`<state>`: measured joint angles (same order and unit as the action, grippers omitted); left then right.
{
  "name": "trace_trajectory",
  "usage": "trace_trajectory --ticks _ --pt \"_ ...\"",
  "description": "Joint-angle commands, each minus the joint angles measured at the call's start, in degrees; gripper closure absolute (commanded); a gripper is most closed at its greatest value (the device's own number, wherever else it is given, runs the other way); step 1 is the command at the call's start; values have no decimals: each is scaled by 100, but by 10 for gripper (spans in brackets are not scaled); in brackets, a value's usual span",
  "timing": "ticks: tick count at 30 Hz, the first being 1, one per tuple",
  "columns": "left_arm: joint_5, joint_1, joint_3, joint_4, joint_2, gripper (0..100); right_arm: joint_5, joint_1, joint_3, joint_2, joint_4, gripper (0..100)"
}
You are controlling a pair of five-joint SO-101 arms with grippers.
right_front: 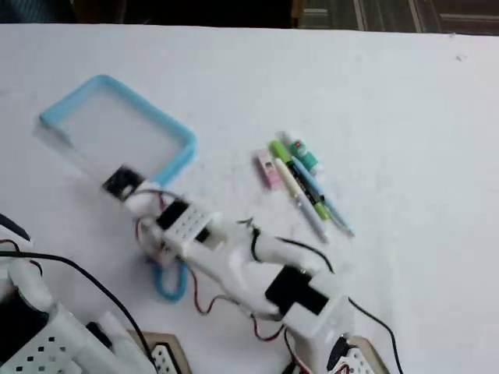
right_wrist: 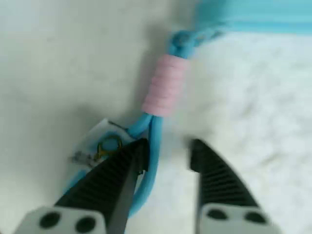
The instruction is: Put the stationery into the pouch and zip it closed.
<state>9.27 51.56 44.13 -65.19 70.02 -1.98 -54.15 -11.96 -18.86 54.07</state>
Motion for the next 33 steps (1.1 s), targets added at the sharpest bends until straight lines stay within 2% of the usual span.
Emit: trace_trajectory --ticks 1,9,12,16,19,22,24,28,30,33 --pt "35 13 -167 -26 -48 975 0 259 281 57 374 953" --pt "35 4 -167 -35 -48 976 -9 1182 360 708 1244 981" --pt "35 -251 -167 -185 -48 976 -404 1613 334 1042 1631 981" --pt "44 -1235 -167 -791 -57 976 -738 2220 334 1358 1807 981" --pt "44 -2220 123 -844 -57 973 -923 2466 334 1411 1789 981" --pt "44 -3055 985 -220 -75 972 -949 2510 334 1411 1789 981" --pt "9 -3556 1802 659 -75 959 -932 2484 334 1411 1789 981" --pt "0 -4145 3130 2470 -84 855 -923 2484 325 1411 1789 981" --pt "0 -4303 3367 2848 -84 849 -923 2492 290 1411 1807 981" --pt "-9 -4611 3385 2813 -84 846 -923 2475 79 1411 1780 981"
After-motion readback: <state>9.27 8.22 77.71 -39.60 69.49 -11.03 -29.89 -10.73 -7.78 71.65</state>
